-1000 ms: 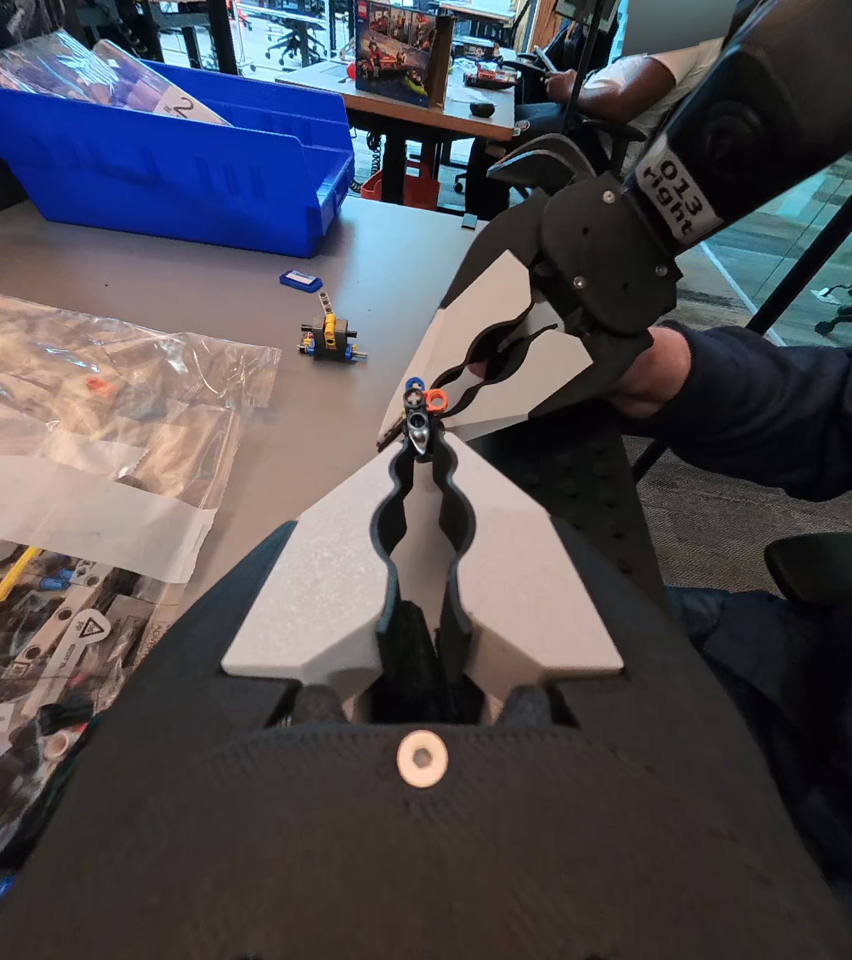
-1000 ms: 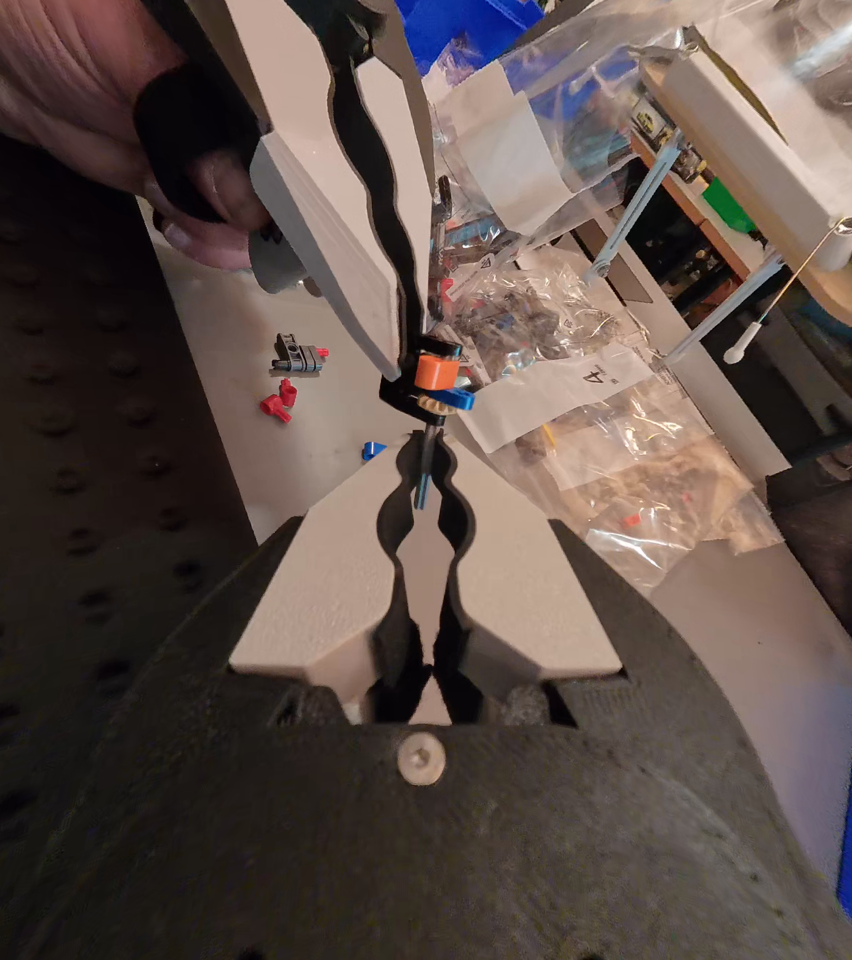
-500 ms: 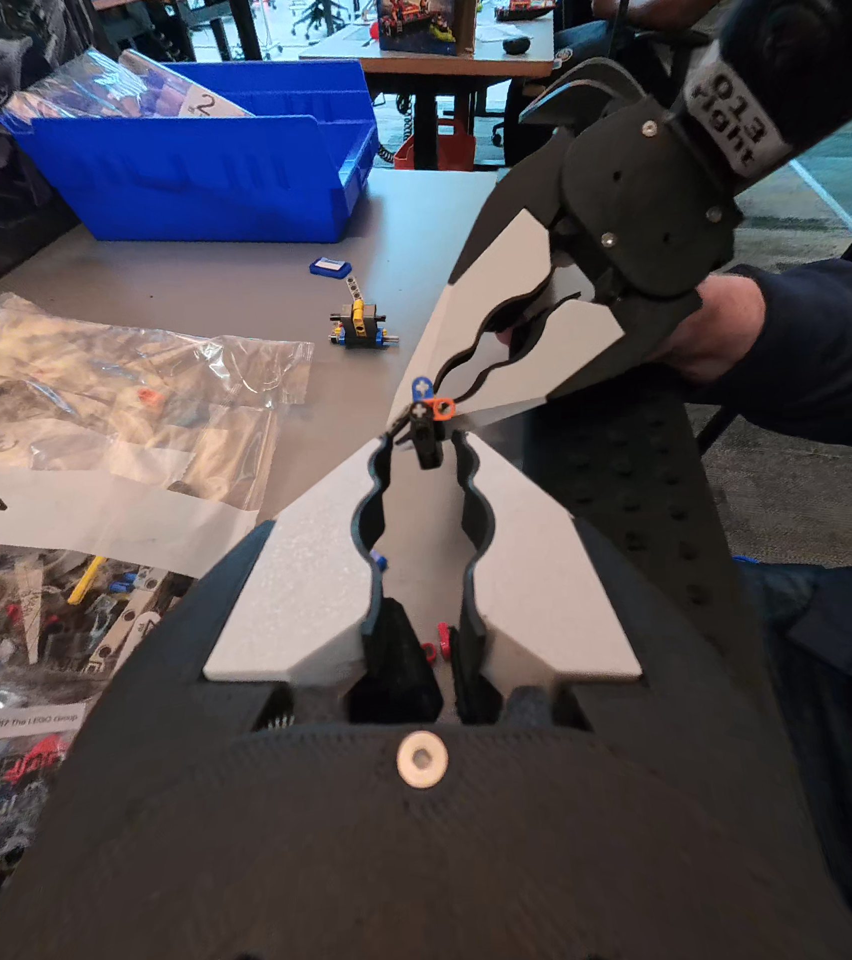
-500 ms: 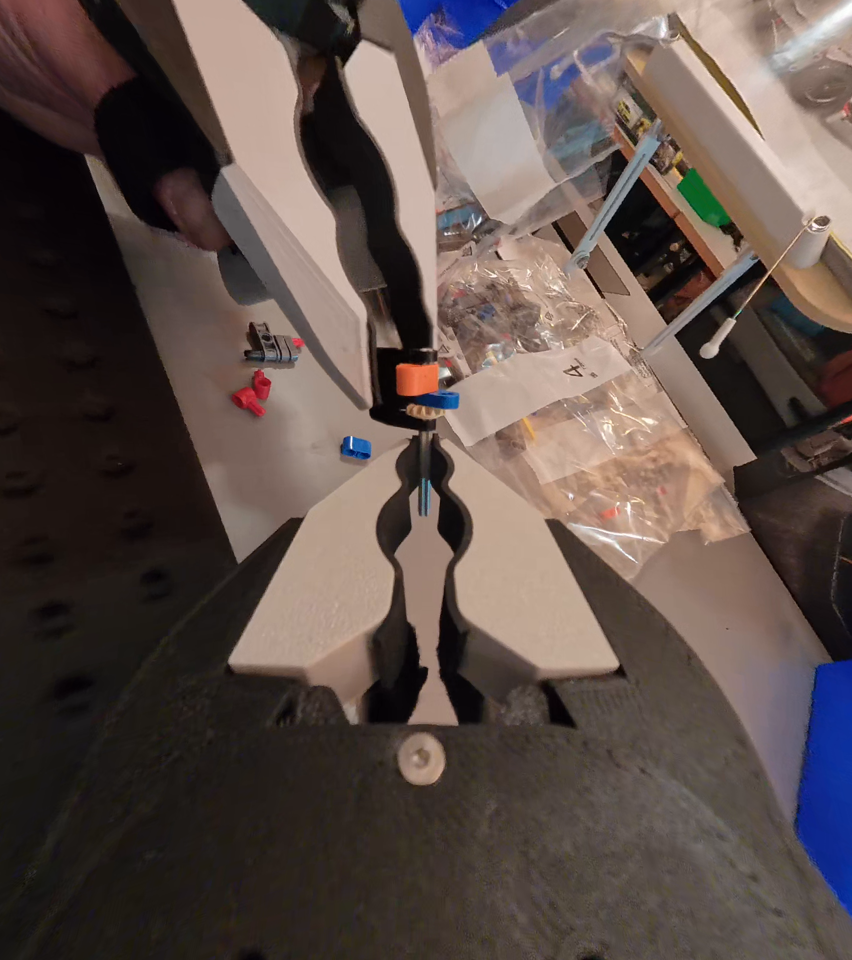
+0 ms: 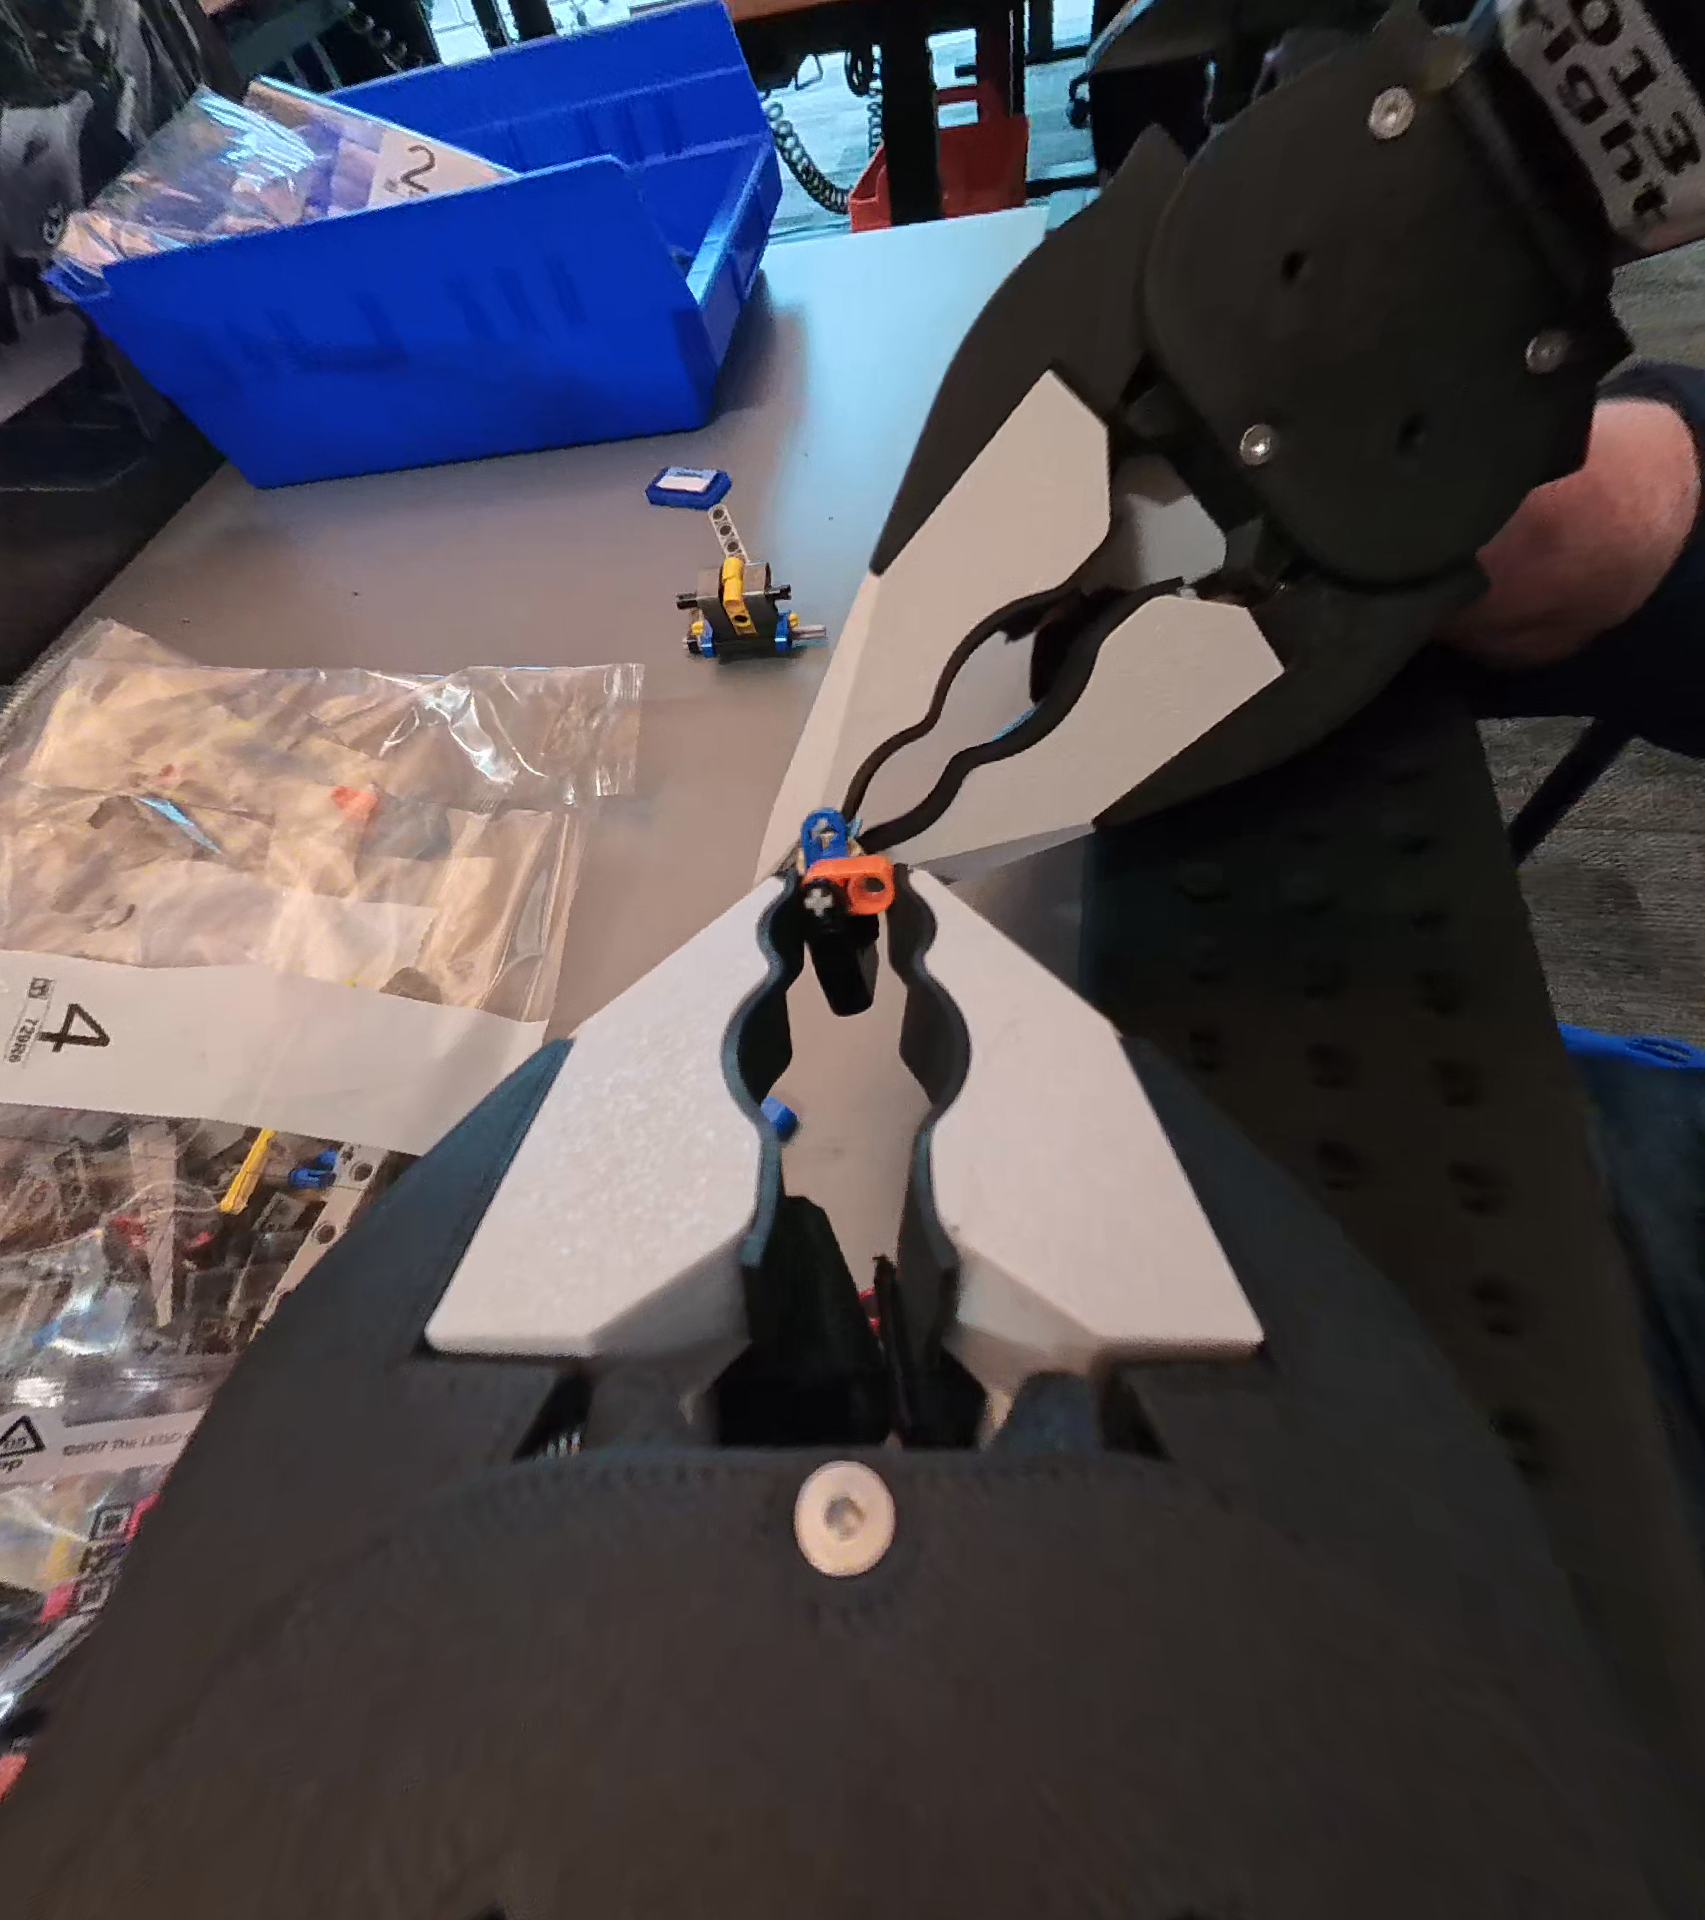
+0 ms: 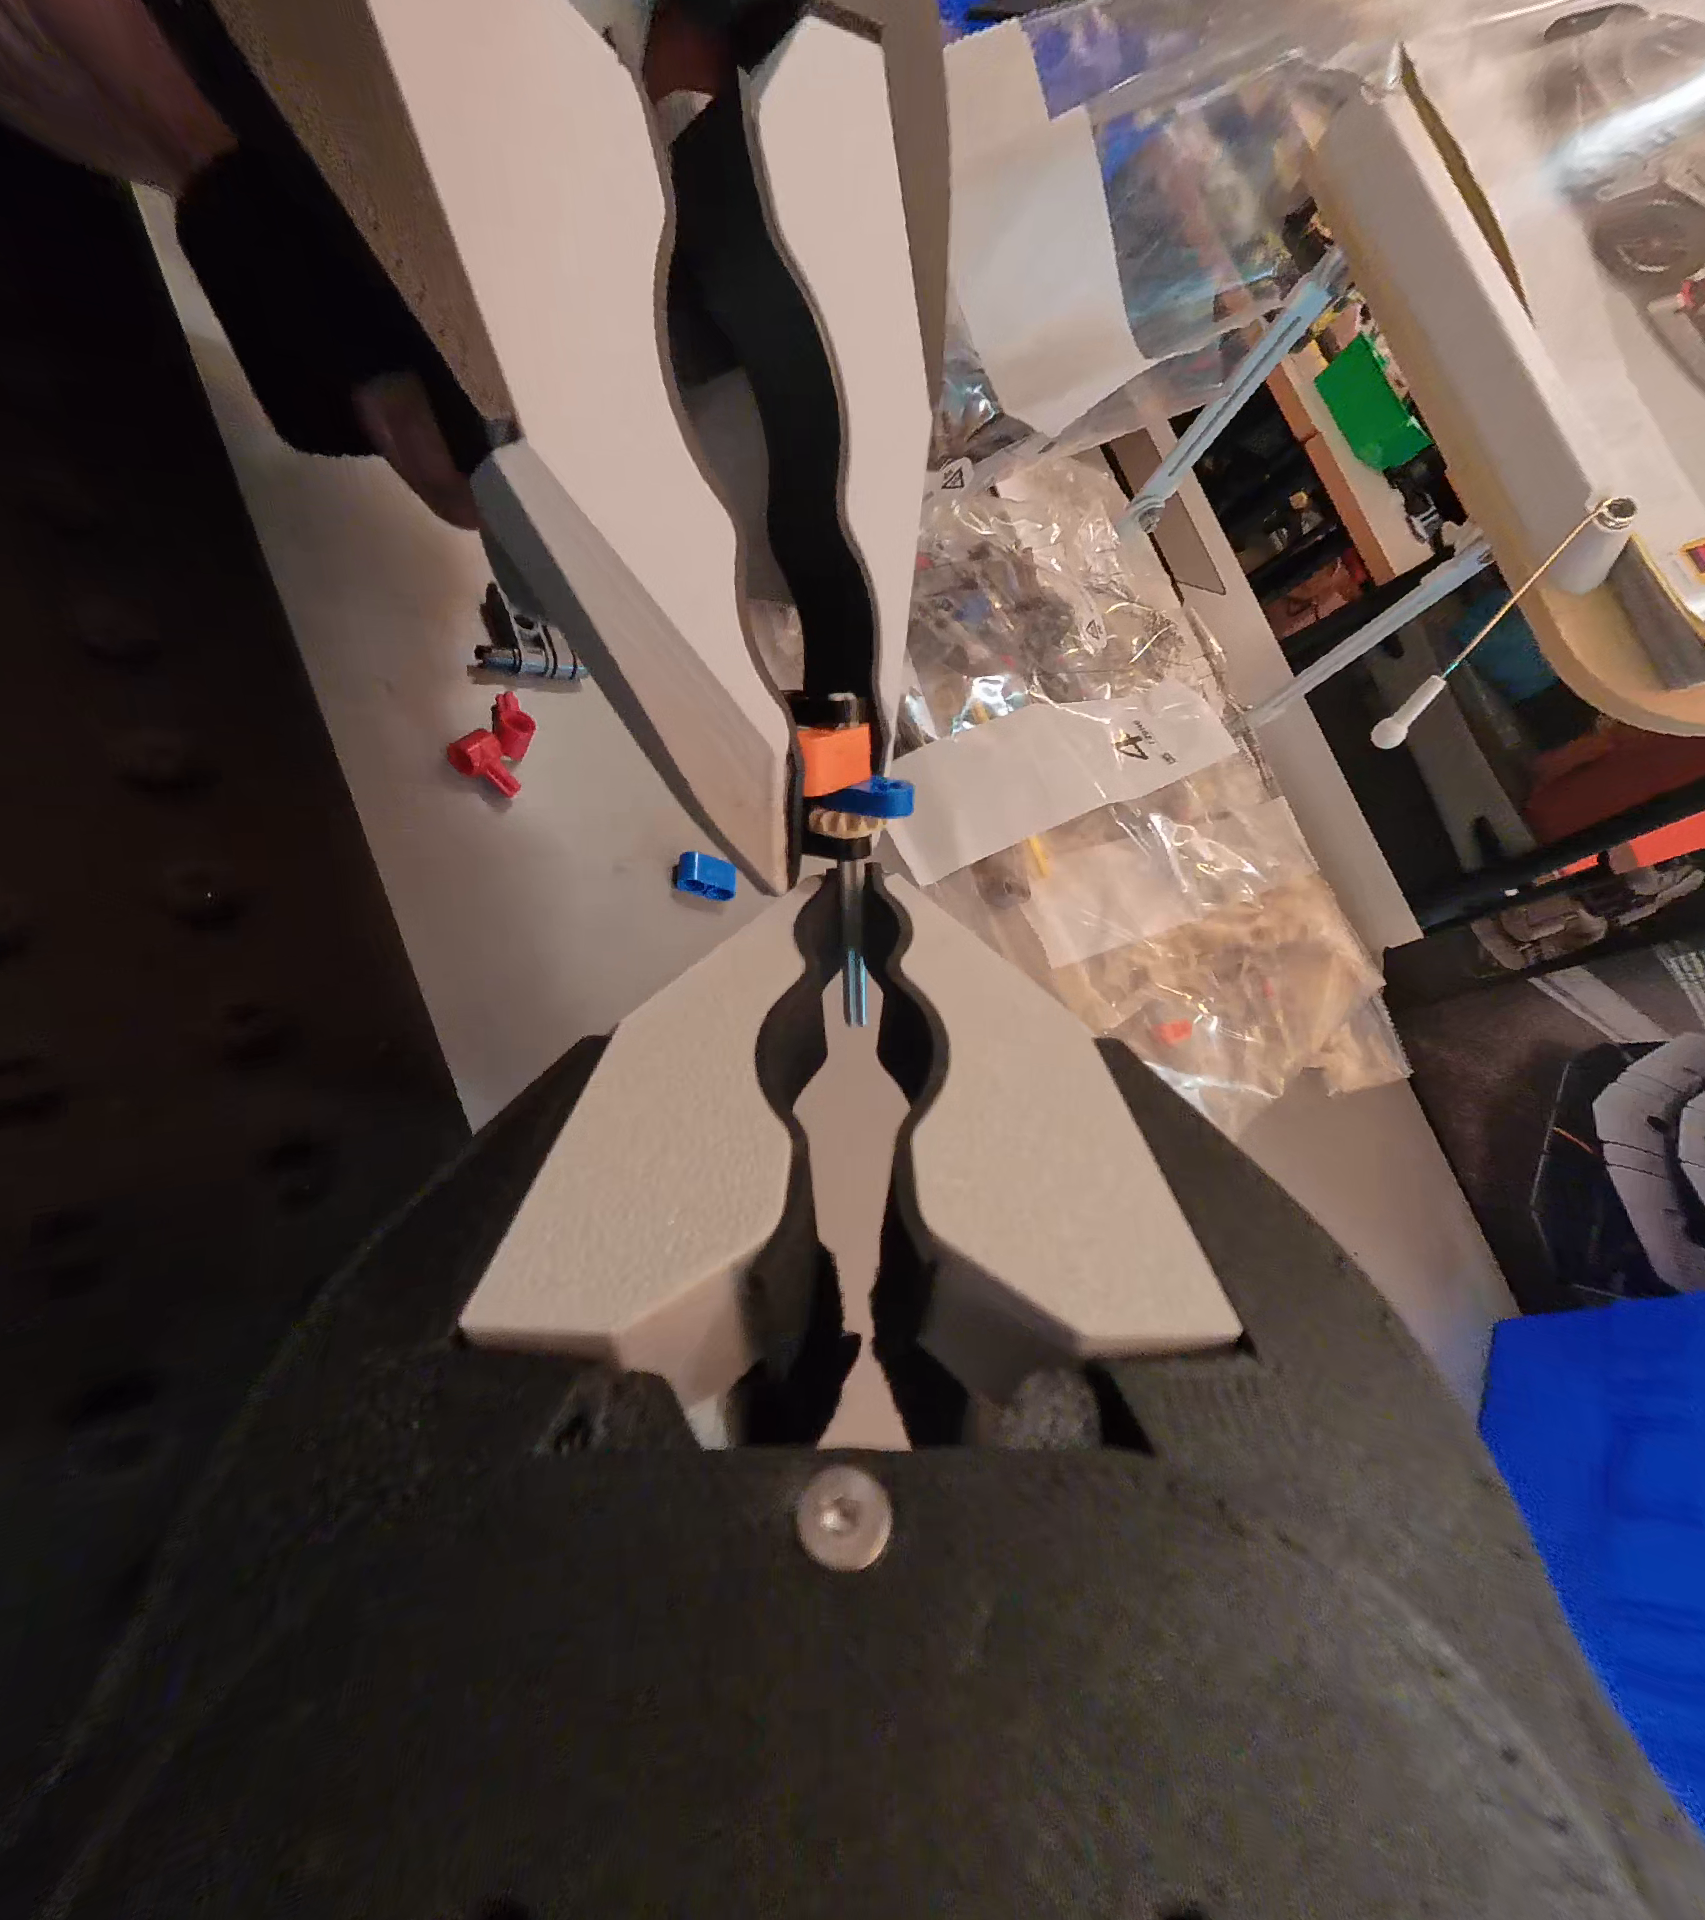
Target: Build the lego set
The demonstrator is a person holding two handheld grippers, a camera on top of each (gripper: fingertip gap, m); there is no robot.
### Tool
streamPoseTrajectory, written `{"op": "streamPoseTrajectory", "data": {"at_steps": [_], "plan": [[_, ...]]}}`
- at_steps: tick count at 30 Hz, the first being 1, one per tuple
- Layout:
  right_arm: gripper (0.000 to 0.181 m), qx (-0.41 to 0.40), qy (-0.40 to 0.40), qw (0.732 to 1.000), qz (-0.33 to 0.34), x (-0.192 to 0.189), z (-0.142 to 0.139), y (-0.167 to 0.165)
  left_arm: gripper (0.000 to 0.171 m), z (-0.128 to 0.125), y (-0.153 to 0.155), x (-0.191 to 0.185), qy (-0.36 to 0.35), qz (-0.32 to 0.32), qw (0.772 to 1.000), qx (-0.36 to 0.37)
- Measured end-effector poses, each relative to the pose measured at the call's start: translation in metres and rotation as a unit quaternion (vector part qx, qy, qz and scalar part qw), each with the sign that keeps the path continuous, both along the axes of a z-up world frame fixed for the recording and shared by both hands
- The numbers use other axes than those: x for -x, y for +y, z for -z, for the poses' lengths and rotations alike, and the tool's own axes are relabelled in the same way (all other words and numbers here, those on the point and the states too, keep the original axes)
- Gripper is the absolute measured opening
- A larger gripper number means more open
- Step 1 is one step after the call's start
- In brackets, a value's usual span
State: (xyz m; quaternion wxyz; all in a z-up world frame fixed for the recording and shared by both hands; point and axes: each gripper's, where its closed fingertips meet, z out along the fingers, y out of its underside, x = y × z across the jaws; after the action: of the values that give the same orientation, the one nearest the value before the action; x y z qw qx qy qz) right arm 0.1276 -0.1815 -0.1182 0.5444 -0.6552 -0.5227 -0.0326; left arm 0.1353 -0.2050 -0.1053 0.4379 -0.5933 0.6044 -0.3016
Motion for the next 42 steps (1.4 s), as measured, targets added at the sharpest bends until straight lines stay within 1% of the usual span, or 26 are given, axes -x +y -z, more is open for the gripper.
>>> {"op": "streamPoseTrajectory", "data": {"at_steps": [3,6,11,14,15,17,19,20,21,23,25,26,28,30,32,35,36,37,38,40,42], "plan": [[0.001,0.005,0.033,0.999,-0.010,0.002,-0.008,-0.003,0.014,-0.010,-0.002,0.000,-0.032,-0.001,0.999,0.022],[0.001,0.004,0.045,0.999,-0.019,0.002,-0.011,-0.006,0.014,-0.015,-0.004,-0.001,-0.049,0.002,0.998,0.038],[0.001,-0.023,0.048,0.998,-0.015,0.001,-0.020,-0.008,0.013,-0.025,-0.006,-0.002,-0.089,0.006,0.992,0.088],[0.001,-0.029,0.050,0.998,-0.012,0.000,-0.022,-0.009,0.013,-0.028,-0.007,-0.003,-0.104,0.010,0.988,0.111],[0.001,-0.020,0.060,0.998,-0.016,0.000,-0.022,-0.010,0.013,-0.028,-0.007,-0.003,-0.107,0.009,0.987,0.117],[0.001,-0.011,0.070,0.997,-0.020,0.000,-0.022,-0.011,0.013,-0.029,-0.007,-0.003,-0.111,0.008,0.987,0.116],[0.001,0.022,0.109,0.993,-0.044,0.002,-0.024,-0.015,0.013,-0.032,-0.009,-0.003,-0.113,0.010,0.988,0.103],[0.001,0.027,0.114,0.992,-0.047,0.002,-0.025,-0.015,0.013,-0.033,-0.010,-0.003,-0.114,0.008,0.989,0.098],[0.001,0.034,0.114,0.992,-0.049,0.002,-0.023,-0.016,0.013,-0.032,-0.010,-0.003,-0.109,0.010,0.990,0.089],[0.001,0.067,0.146,0.984,-0.073,0.004,-0.024,-0.021,0.013,-0.033,-0.014,-0.002,-0.104,0.015,0.993,0.058],[0.002,0.073,0.141,0.985,-0.071,0.005,-0.021,-0.020,0.013,-0.032,-0.012,-0.002,-0.098,0.012,0.994,0.051],[0.002,0.065,0.141,0.985,-0.071,0.005,-0.023,-0.020,0.013,-0.034,-0.012,-0.001,-0.103,0.014,0.993,0.054],[0.002,0.047,0.112,0.991,-0.055,0.004,-0.019,-0.018,0.013,-0.030,-0.011,-0.001,-0.098,0.010,0.993,0.064],[0.002,0.049,0.119,0.990,-0.057,0.004,-0.020,-0.018,0.013,-0.031,-0.011,-0.001,-0.101,0.011,0.993,0.068],[0.002,0.043,0.105,0.992,-0.052,0.004,-0.018,-0.018,0.013,-0.030,-0.011,0.000,-0.099,0.011,0.992,0.074],[0.002,0.068,0.125,0.987,-0.071,0.005,-0.018,-0.022,0.013,-0.030,-0.013,0.000,-0.101,0.020,0.992,0.077],[0.002,0.089,0.143,0.982,-0.085,0.007,-0.019,-0.024,0.013,-0.032,-0.014,0.001,-0.106,0.025,0.991,0.078],[0.002,0.113,0.168,0.974,-0.102,0.007,-0.021,-0.027,0.013,-0.033,-0.015,0.001,-0.107,0.027,0.992,0.069],[0.002,0.130,0.174,0.970,-0.110,0.007,-0.020,-0.028,0.013,-0.033,-0.017,0.001,-0.099,0.030,0.994,0.047],[0.002,0.133,0.180,0.967,-0.119,0.008,-0.021,-0.030,0.013,-0.034,-0.017,0.002,-0.102,0.033,0.993,0.051],[0.002,0.105,0.153,0.978,-0.099,0.008,-0.019,-0.027,0.013,-0.033,-0.015,0.003,-0.100,0.028,0.993,0.055]]}}
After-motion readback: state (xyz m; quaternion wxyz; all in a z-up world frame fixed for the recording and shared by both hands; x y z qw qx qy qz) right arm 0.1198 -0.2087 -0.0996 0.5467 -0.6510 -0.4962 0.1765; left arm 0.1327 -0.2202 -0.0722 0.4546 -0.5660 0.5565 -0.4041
